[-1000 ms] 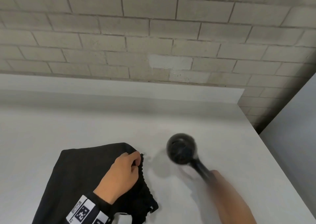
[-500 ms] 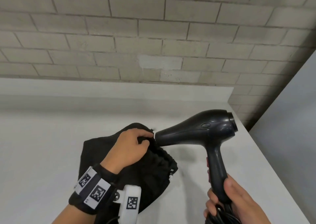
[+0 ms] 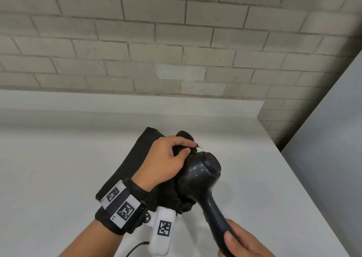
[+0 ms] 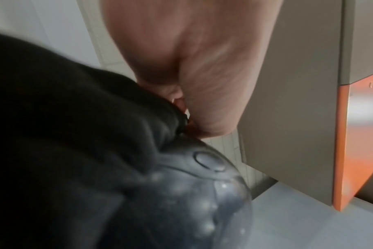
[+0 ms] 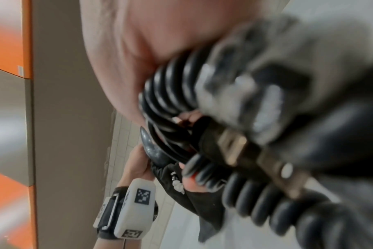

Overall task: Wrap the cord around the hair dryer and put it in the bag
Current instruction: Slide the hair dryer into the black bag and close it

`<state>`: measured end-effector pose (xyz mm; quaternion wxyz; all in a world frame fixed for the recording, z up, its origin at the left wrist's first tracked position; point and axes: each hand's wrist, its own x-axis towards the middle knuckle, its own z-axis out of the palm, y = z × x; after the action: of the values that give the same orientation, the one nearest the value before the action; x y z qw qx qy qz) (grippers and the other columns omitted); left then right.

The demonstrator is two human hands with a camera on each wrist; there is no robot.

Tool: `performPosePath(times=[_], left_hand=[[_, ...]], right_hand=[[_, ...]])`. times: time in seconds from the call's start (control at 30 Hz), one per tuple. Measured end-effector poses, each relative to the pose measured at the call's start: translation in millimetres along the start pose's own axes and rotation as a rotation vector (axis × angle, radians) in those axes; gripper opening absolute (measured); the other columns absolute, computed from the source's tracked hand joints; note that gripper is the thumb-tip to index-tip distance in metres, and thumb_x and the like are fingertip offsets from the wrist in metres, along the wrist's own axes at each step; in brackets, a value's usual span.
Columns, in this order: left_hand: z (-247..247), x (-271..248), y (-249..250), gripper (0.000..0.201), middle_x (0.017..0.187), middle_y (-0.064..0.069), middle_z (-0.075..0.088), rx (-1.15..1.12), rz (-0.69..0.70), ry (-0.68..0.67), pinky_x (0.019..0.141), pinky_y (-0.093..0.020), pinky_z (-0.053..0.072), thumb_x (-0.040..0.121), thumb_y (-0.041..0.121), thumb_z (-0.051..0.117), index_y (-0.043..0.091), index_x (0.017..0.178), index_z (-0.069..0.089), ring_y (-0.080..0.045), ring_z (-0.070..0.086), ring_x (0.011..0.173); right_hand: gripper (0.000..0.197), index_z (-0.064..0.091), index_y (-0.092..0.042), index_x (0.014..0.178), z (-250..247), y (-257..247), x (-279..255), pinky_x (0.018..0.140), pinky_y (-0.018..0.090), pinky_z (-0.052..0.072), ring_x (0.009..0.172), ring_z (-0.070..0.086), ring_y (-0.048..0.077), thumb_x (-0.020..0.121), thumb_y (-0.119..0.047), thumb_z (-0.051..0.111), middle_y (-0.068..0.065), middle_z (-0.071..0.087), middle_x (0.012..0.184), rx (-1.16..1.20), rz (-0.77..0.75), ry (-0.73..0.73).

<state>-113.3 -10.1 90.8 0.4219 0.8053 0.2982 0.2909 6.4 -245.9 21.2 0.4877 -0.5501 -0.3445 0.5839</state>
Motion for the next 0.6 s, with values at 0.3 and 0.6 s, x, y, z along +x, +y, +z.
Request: performPosePath(times=[0.3, 0.6], left_hand=[[2, -7, 19, 0.016, 0.095, 0.017, 0.069, 0.169, 0.283, -0.015, 0.086, -0.012, 0.046, 0.094, 0.018, 0.065, 0.026, 0.102, 0.075, 0.002, 0.063, 0.093], [25, -30, 40, 0.021, 0.105, 0.017, 0.061, 0.413, 0.458, -0.351, 0.089, -0.022, 0.04, 0.097, 0.021, 0.055, 0.028, 0.113, 0.067, 0.001, 0.054, 0.094]], right_hand=[[0.043, 0.063, -0.037, 0.114, 10, -10, 13, 0.069, 0.015, 0.042, 0.074, 0.059, 0.009, 0.08, -0.062, 0.056, -0.006, 0.064, 0.079, -0.261, 0.117, 0.075], [0.044, 0.057, -0.011, 0.115, 11, -30, 31, 0.064, 0.026, 0.045, 0.063, 0.057, 0.02, 0.092, -0.048, 0.055, 0.013, 0.062, 0.079, 0.099, 0.449, 0.023]])
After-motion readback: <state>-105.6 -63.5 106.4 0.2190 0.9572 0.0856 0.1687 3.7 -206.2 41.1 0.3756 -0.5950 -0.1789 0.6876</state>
